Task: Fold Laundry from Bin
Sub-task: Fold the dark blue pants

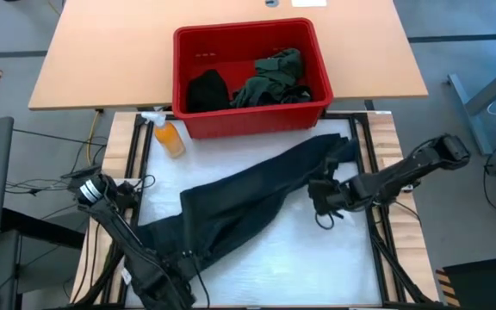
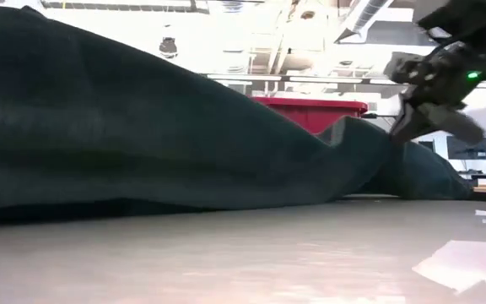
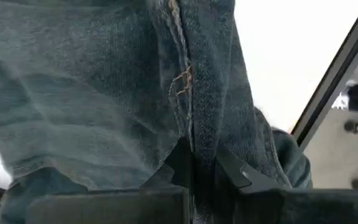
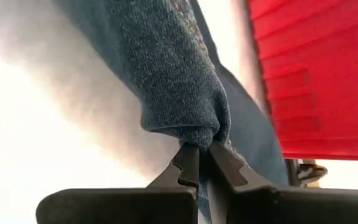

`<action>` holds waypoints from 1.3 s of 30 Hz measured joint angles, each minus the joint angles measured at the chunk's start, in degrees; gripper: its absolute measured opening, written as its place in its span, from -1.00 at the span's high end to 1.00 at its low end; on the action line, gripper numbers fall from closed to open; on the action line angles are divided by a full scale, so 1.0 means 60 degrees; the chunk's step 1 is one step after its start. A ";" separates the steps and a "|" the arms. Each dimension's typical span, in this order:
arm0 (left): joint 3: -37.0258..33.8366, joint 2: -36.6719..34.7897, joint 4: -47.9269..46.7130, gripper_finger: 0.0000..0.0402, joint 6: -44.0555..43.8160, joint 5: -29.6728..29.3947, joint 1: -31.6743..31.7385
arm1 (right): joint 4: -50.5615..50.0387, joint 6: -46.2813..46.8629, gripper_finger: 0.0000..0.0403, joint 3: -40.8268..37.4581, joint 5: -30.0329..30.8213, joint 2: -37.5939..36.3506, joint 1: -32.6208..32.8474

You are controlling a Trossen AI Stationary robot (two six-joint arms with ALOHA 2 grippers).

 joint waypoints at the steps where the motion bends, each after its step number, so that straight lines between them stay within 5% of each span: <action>1: 0.0017 -0.0045 0.0003 0.97 -0.0072 -0.0087 -0.0023 | -0.0153 0.0145 0.86 0.0001 -0.0037 0.0000 0.0107; 8: 0.0016 0.0042 0.0154 0.97 -0.0102 -0.0596 -0.0084 | -0.0075 -0.0024 0.61 0.0005 -0.1548 0.0349 0.0003; 19: -0.0404 0.0363 0.0265 0.96 -0.1102 -0.0017 -0.0335 | -0.1182 0.1401 -0.15 0.0363 -0.7472 0.0944 -0.0945; 25: -0.0432 0.0363 0.0535 0.95 -0.0019 0.0701 -0.0385 | -0.2694 0.1539 -0.13 0.1655 -0.7461 0.0718 -0.1292; 31: -0.0443 0.0363 0.0702 0.95 0.0969 0.1154 -0.0384 | -0.1626 0.0671 -0.01 0.2662 -0.7244 0.0334 -0.1324; 39: -0.0662 0.0361 0.0875 0.95 0.1099 0.1393 -0.0433 | -0.0403 -0.0605 -0.02 0.2457 -0.6091 0.1096 -0.1305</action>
